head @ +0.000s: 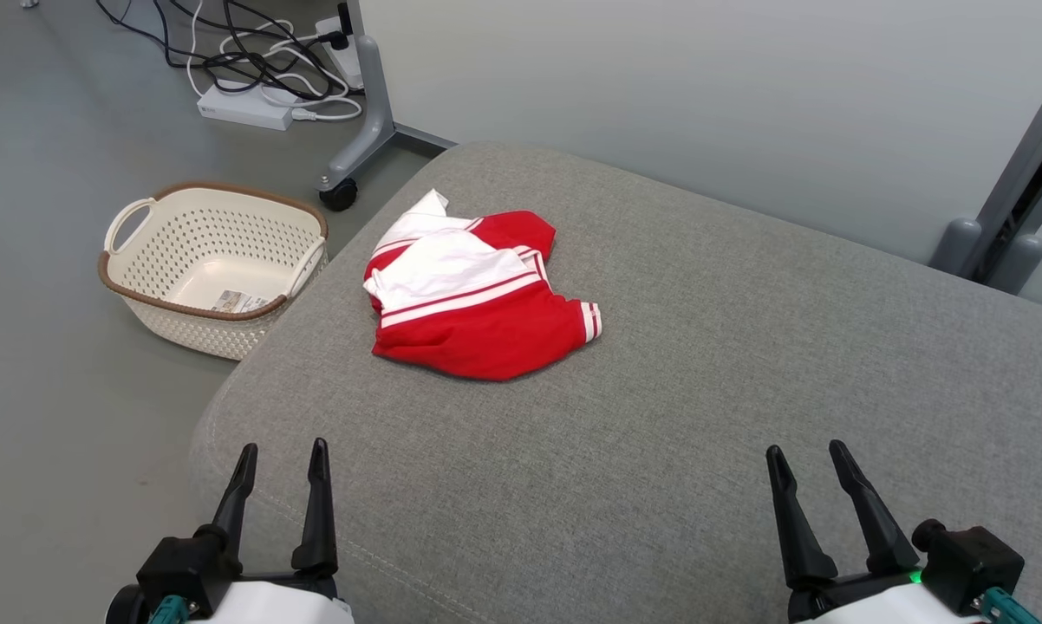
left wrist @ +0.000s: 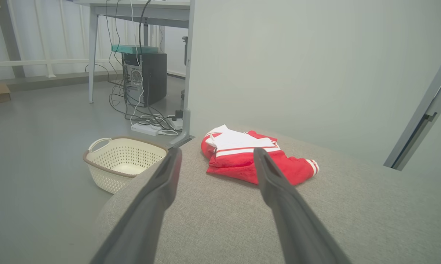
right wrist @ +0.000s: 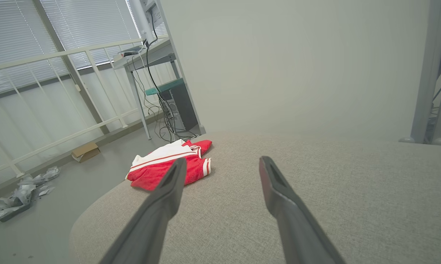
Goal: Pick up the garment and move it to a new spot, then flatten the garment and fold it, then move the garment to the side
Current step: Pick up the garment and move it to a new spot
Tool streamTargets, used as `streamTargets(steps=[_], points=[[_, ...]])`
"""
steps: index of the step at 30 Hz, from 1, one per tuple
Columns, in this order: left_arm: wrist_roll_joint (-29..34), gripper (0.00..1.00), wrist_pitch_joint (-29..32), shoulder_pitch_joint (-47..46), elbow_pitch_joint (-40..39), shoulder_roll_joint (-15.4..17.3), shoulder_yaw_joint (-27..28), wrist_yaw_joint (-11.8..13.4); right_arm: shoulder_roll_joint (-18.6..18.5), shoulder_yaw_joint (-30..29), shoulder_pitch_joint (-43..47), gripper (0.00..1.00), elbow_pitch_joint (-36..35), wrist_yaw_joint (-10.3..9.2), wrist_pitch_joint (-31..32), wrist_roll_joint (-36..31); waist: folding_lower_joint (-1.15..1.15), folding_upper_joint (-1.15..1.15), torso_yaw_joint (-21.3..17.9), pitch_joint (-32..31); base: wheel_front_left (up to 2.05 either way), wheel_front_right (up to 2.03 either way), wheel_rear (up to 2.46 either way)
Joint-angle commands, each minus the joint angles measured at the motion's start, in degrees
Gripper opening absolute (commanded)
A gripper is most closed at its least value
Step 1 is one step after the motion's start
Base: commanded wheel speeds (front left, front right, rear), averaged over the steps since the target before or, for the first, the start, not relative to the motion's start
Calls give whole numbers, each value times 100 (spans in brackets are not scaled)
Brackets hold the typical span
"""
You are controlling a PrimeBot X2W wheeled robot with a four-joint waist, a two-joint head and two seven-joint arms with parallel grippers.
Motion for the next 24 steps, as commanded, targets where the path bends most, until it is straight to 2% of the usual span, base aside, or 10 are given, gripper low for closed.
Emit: streamTargets(steps=[1,15,22,24], points=[[30,100,5,63,-9,21,39,-23,-32,12,39,100,6,2,-28,21,0,0,3,-21,0,0,0],[-82,100,5,-38,166,21,16,-159,-50,80,2,100,10,2,-28,-11,0,0,-196,80,0,0,0],[166,100,5,-614,424,23,191,-572,-222,136,-211,100,-110,2,-28,-62,0,0,-522,623,0,0,0],[164,100,4,-917,702,144,263,-716,-277,162,-302,100,-175,2,-28,-71,0,0,-660,836,0,0,0]])
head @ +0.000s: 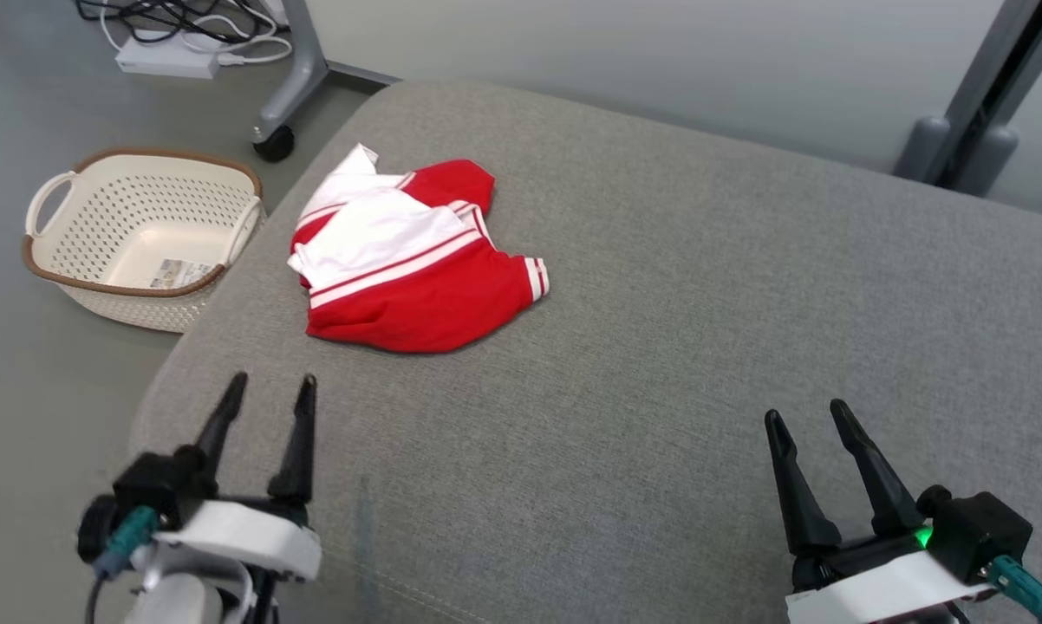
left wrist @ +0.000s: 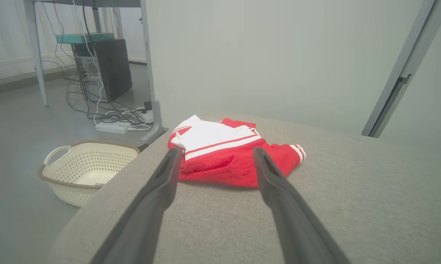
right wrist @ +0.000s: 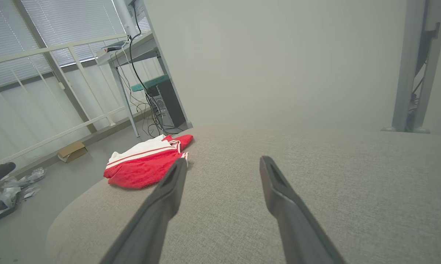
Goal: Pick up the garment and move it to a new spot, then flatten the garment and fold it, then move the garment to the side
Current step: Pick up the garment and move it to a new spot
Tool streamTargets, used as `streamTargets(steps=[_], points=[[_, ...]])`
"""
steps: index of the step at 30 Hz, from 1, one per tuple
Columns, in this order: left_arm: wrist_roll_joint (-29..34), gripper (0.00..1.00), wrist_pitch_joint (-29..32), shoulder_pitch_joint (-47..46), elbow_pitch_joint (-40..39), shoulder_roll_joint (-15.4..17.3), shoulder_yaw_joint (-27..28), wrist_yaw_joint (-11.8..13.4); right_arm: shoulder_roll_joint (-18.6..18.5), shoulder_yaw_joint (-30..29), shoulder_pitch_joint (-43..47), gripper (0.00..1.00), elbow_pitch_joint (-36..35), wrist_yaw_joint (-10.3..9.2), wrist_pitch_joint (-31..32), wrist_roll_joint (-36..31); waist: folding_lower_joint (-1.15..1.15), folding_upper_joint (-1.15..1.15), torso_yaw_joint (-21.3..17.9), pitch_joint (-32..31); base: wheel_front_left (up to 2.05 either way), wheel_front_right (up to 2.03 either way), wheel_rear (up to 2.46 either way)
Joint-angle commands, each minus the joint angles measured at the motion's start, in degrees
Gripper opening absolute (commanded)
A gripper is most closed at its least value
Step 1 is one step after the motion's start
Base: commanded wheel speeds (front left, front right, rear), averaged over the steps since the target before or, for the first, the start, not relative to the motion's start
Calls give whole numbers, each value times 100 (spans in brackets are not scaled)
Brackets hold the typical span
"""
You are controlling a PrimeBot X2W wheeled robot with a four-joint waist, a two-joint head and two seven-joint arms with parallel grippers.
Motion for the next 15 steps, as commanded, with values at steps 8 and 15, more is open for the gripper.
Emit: streamTargets(steps=[8,15], points=[[-720,100,679,-1856,1080,1000,-207,-223,-237,131,-431,100,-213,2,-28,8,0,0,-786,971,0,0,0],[-2361,100,2469,-3096,1493,1995,-1011,-219,-345,328,-787,100,-351,2,-28,-27,0,0,-1227,1454,0,0,0]])
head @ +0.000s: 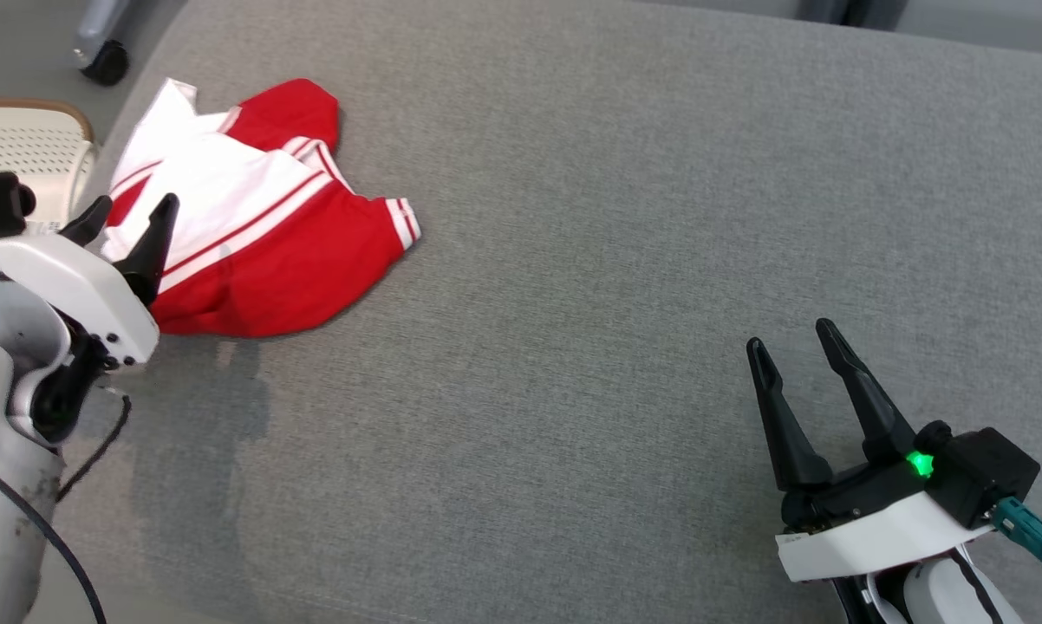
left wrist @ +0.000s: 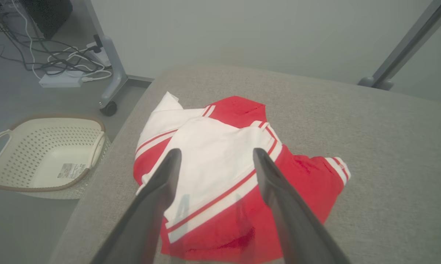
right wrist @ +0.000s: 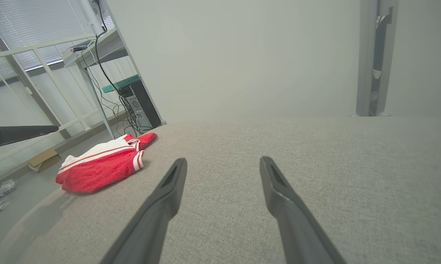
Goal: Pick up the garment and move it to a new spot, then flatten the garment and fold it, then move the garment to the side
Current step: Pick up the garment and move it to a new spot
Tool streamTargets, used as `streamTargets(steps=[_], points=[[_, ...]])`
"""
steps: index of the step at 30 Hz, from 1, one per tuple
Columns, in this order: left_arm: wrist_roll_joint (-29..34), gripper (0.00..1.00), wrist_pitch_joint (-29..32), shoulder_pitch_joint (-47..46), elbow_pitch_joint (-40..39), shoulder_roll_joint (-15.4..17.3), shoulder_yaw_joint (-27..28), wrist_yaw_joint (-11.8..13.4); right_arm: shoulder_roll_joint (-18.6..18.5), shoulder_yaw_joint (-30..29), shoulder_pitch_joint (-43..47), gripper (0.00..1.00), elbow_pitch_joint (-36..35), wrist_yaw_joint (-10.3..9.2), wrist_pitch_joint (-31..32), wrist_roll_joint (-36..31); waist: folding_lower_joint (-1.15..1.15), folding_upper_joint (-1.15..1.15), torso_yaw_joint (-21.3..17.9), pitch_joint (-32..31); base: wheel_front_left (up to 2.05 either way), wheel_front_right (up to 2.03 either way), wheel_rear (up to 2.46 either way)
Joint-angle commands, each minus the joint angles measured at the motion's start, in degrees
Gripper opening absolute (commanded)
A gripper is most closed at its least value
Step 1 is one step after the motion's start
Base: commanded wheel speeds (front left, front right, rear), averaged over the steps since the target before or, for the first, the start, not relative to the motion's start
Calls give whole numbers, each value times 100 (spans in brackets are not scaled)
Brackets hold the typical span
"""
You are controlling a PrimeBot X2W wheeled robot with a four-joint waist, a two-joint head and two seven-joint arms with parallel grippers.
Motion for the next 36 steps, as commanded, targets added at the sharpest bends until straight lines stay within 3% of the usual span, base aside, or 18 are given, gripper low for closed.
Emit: streamTargets(steps=[1,4,10,31,32,33,36], points=[[-221,100,300,-251,126,111,-66,-6,-68,12,-109,100,-39,2,-28,-35,0,0,-300,309,0,0,0],[-727,100,1219,-713,468,448,-308,-7,-96,105,-265,100,-131,2,-28,-42,0,0,-508,552,0,0,0],[-978,100,1923,-1223,920,677,-496,-7,-117,165,-406,100,-237,2,-28,-64,0,0,-695,871,0,0,0],[-1065,100,2571,-1943,2255,432,-980,28,-126,200,-629,100,-298,2,-28,-31,0,0,-871,1283,0,0,0],[-1065,39,2534,-1962,2250,423,-1010,19,-119,193,-627,100,-283,2,-28,-31,0,0,-870,1286,0,0,0],[-1071,2,2508,-1971,2237,421,-1043,9,-116,185,-622,100,-252,2,-28,-38,0,0,-868,1290,0,0,0],[-1133,0,2491,-1977,2277,407,-1098,-1,-108,162,-634,100,-178,2,-28,-71,0,0,-856,1277,0,0,0]])
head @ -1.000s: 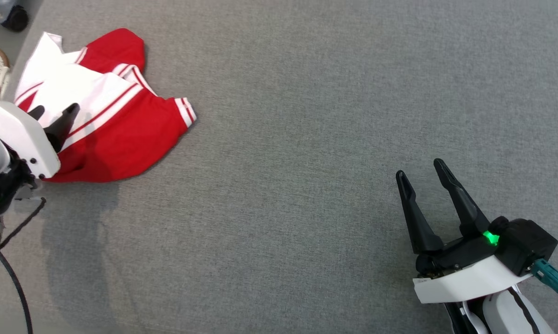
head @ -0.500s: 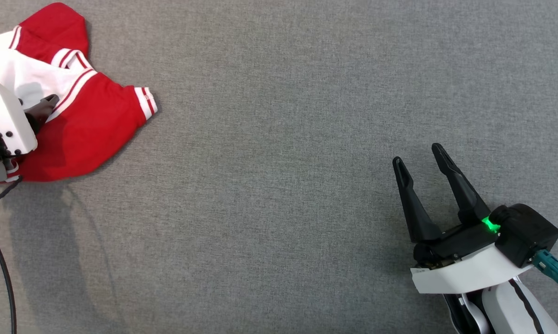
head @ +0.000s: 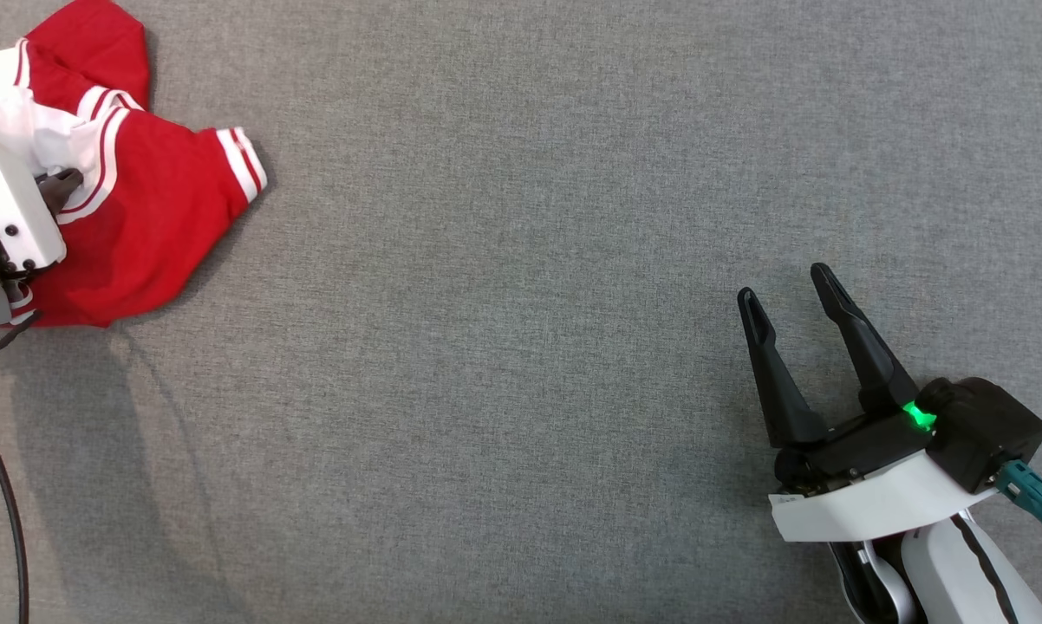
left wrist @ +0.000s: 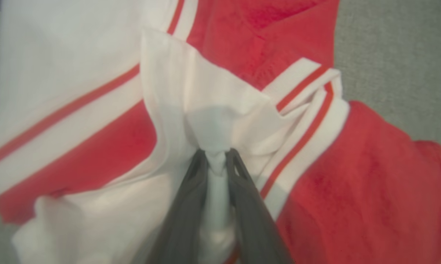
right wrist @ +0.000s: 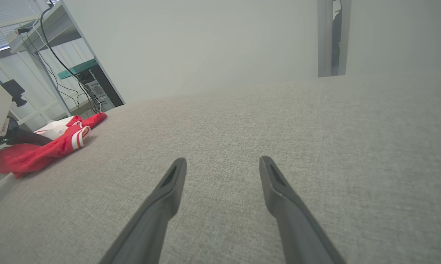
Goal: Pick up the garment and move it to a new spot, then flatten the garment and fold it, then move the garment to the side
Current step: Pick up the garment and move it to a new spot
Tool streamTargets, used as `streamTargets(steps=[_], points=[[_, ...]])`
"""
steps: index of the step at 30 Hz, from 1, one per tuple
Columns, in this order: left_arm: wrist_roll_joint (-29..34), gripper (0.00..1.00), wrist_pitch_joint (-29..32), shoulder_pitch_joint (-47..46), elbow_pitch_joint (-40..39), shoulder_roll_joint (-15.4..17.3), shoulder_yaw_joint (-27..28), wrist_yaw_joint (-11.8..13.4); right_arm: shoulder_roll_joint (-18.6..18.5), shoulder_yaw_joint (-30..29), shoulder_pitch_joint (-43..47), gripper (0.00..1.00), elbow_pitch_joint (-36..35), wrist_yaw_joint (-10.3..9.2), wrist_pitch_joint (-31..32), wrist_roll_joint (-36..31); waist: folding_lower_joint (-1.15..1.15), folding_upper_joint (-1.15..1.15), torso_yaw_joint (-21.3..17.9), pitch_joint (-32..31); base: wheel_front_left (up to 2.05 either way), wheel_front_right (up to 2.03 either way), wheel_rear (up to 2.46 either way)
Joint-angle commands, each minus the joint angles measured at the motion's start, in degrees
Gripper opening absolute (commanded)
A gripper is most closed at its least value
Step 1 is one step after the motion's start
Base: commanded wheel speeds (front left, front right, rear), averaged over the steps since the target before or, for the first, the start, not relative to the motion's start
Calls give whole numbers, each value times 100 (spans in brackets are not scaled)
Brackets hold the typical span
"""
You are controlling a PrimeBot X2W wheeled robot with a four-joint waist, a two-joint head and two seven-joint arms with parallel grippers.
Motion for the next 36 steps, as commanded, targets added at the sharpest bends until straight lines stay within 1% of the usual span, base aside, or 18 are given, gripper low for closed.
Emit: streamTargets(steps=[1,7,13,25,26,27,30,32,36], points=[[-8,0,36,160,122,-116,-115,-9,0,-14,-69,100,21,2,-28,-22,0,0,7,-13,0,0,0],[30,0,-465,43,108,11,-197,-10,27,-8,-41,100,80,2,-28,31,0,0,63,-184,0,0,0],[-56,0,-1029,30,34,24,-303,-11,72,39,85,100,166,2,-28,56,0,0,123,-524,0,0,0],[-245,0,-2724,279,-345,-11,-540,-13,227,77,375,100,334,2,-28,130,0,0,245,-1398,0,0,0],[-260,0,-2850,311,-391,-5,-567,-13,237,81,396,100,346,2,-28,135,0,0,248,-1462,0,0,0],[-260,0,-2850,311,-391,-5,-567,-13,237,81,396,100,346,2,-28,135,0,0,248,-1462,0,0,0],[-349,0,-3175,413,-577,-36,-635,-13,270,86,478,100,387,2,-28,155,0,0,246,-1658,0,0,0],[-503,0,-3278,529,-771,-103,-694,-13,295,66,527,100,397,2,-28,155,0,0,239,-1777,0,0,0],[-703,0,-3576,722,-1223,-93,-775,-13,336,-51,581,100,368,2,-28,124,0,0,206,-1921,0,0,0]])
